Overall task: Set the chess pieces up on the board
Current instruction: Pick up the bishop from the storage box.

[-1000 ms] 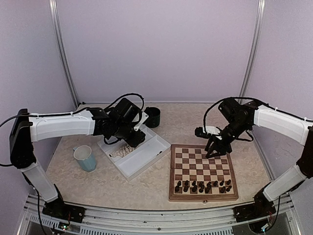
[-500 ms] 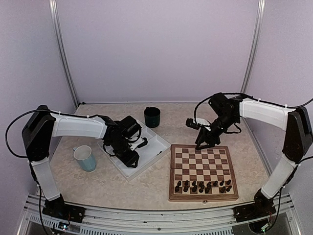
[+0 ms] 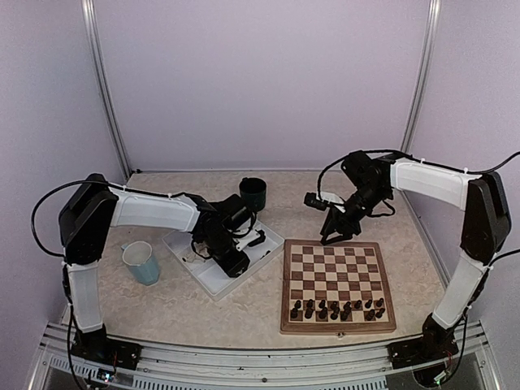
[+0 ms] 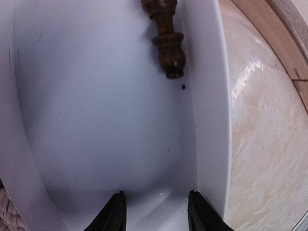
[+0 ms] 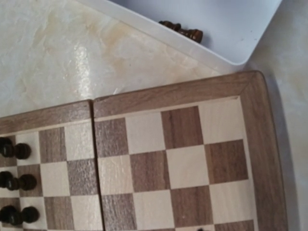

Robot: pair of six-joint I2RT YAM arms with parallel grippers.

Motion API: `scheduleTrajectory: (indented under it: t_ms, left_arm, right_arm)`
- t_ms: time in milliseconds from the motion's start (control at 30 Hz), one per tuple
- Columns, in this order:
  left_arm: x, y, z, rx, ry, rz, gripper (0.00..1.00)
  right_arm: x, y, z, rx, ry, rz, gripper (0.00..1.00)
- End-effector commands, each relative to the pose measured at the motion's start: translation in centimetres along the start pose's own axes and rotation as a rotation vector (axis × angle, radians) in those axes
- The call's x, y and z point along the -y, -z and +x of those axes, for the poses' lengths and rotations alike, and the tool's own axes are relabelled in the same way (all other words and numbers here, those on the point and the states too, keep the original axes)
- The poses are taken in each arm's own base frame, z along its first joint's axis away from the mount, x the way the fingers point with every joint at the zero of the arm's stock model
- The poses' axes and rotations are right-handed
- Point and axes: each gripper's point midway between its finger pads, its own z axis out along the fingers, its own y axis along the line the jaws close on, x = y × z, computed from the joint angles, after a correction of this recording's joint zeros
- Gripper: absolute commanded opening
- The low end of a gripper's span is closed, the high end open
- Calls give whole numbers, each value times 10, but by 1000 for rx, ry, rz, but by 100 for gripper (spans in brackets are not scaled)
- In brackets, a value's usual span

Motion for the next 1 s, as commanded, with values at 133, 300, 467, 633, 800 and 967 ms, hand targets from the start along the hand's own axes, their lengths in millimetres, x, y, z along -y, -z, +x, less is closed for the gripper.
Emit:
scheduleTrajectory:
  t_ms: [133, 300, 467, 633, 800, 967]
  left_arm:
    - [-11, -8, -68, 169, -7, -47, 45]
    - [-22, -14, -105, 260, 47, -5, 46]
    - [-37, -24, -118, 299, 106, 2, 45]
    - [-40, -33, -124, 328, 116, 5, 45]
    - [-44, -37, -130, 355, 134, -3, 39]
    - [-50, -38, -123, 330, 171, -18, 34]
  right_arm:
    - [5, -6, 1, -6, -28, -24, 37]
    - [7, -9, 1, -10, -29, -26, 37]
    - [8, -9, 0, -9, -32, -24, 37]
    - [9, -9, -1, -6, -35, -22, 37]
    - [9, -8, -2, -5, -38, -23, 37]
    - [9, -6, -2, -7, -37, -18, 37]
